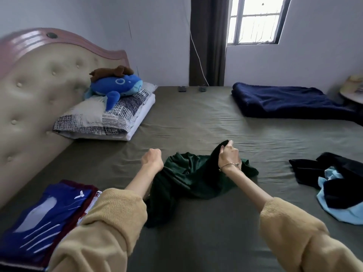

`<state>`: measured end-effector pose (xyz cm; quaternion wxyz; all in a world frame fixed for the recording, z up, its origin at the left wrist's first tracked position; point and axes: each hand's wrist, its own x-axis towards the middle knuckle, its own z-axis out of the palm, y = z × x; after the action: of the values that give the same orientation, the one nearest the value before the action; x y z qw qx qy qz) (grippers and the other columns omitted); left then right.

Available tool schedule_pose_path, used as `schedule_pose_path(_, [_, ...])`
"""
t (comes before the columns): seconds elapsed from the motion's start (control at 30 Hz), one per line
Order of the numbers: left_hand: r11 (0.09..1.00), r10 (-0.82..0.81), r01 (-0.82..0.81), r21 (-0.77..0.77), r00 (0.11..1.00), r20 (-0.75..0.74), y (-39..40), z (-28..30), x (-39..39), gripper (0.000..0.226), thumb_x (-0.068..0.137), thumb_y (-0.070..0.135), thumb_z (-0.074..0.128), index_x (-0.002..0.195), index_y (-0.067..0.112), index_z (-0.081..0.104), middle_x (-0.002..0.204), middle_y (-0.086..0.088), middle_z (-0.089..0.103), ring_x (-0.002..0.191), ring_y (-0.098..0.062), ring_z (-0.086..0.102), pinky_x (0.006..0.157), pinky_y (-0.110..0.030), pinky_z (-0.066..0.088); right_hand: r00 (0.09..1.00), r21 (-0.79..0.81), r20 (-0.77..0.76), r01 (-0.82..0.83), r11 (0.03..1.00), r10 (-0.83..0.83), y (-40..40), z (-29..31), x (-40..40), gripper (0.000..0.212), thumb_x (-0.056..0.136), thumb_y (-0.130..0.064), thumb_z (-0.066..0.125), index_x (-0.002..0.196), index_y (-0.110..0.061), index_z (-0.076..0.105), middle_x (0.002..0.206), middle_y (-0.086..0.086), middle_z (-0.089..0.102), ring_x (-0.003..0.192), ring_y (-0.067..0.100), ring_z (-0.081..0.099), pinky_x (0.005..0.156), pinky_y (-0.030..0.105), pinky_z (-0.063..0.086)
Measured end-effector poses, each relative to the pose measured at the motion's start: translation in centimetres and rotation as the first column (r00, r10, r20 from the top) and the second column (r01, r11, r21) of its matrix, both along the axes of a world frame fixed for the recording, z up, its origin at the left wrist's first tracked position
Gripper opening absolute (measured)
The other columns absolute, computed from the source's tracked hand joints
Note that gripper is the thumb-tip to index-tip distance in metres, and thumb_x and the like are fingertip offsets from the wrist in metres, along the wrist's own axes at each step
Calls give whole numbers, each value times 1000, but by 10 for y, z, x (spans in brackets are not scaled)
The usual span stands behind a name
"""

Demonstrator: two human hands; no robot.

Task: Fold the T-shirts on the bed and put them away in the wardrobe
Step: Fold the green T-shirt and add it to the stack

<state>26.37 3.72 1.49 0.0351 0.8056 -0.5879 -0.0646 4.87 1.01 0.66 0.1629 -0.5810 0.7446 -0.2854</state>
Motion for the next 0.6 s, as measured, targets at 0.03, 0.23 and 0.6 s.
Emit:
schedule_pose_path(0.03, [1000, 5, -5, 5, 1000, 4, 1, 12, 3, 34, 84, -1, 54, 114, 10, 66, 121, -12, 62, 113, -27, 60, 89, -31, 48, 1000, -5, 14, 15, 1000, -15, 0, 14, -2, 32, 99, -11, 31, 128, 2, 36, 111, 25, 60, 104, 38, 58, 70, 35, 38])
schedule_pose_path(0.23, [998, -3, 3, 65, 1000, 9, -2, 95, 5, 32, 83, 0, 58, 113, 10, 66, 119, -12, 62, 110, -27, 61, 86, -31, 49, 988, -38, 134, 87, 995, -82, 2, 103, -17, 37, 96, -3, 32, 132, 6, 33, 116, 31, 56, 107, 43, 55, 80, 40, 43])
schedule_pose_path(0.6, [987, 149, -158, 12, 950, 273, -59, 178, 24, 29, 91, 7, 54, 119, 11, 59, 121, -6, 60, 113, -21, 58, 84, -28, 47, 874, 20, 331, 369, 929, -355, -64, 188, -71, 34, 98, -8, 34, 129, 5, 34, 129, 28, 47, 115, 42, 50, 94, 45, 41])
